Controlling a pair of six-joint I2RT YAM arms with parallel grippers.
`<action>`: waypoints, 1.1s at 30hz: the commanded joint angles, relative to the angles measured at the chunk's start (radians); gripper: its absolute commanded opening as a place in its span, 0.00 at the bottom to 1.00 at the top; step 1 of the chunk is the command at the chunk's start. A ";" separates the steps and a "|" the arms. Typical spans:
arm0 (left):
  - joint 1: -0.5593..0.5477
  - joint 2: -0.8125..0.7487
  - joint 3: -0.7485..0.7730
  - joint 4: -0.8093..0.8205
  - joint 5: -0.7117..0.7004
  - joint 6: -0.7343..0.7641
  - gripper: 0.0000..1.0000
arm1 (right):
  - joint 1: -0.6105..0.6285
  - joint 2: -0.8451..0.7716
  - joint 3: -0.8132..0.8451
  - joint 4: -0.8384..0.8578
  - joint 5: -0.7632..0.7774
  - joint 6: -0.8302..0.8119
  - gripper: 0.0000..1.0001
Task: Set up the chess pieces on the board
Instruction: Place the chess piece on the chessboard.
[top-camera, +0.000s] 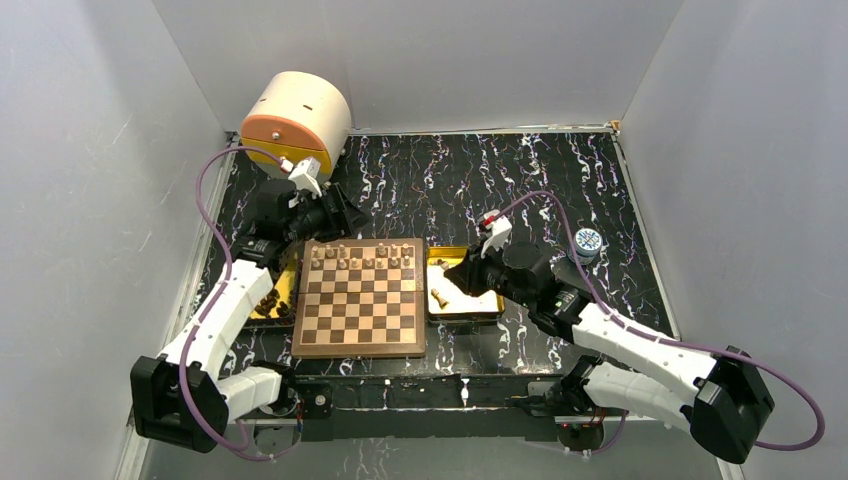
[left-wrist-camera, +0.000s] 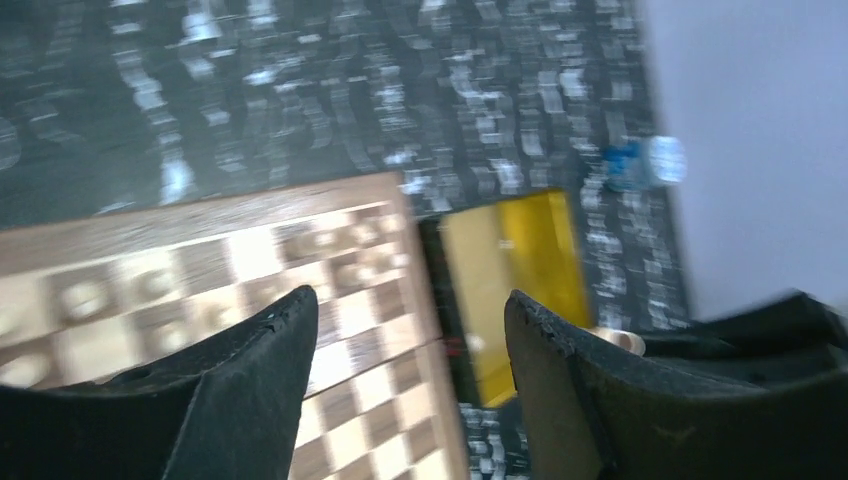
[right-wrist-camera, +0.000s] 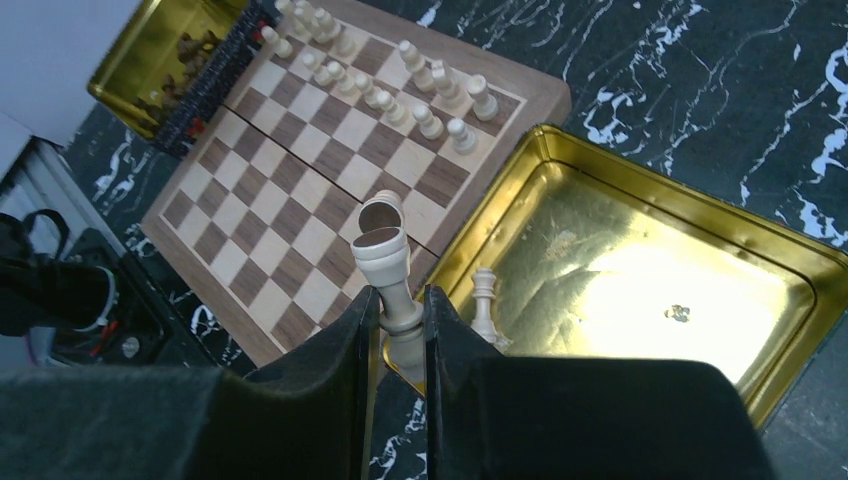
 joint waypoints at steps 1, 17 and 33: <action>0.002 -0.036 -0.057 0.316 0.370 -0.212 0.66 | 0.002 -0.019 0.091 0.069 -0.023 0.062 0.11; -0.050 0.021 -0.213 0.947 0.475 -0.771 0.72 | 0.002 -0.038 0.219 0.171 -0.109 0.189 0.11; -0.183 0.106 -0.213 1.039 0.418 -0.925 0.67 | 0.001 -0.009 0.235 0.230 -0.147 0.214 0.12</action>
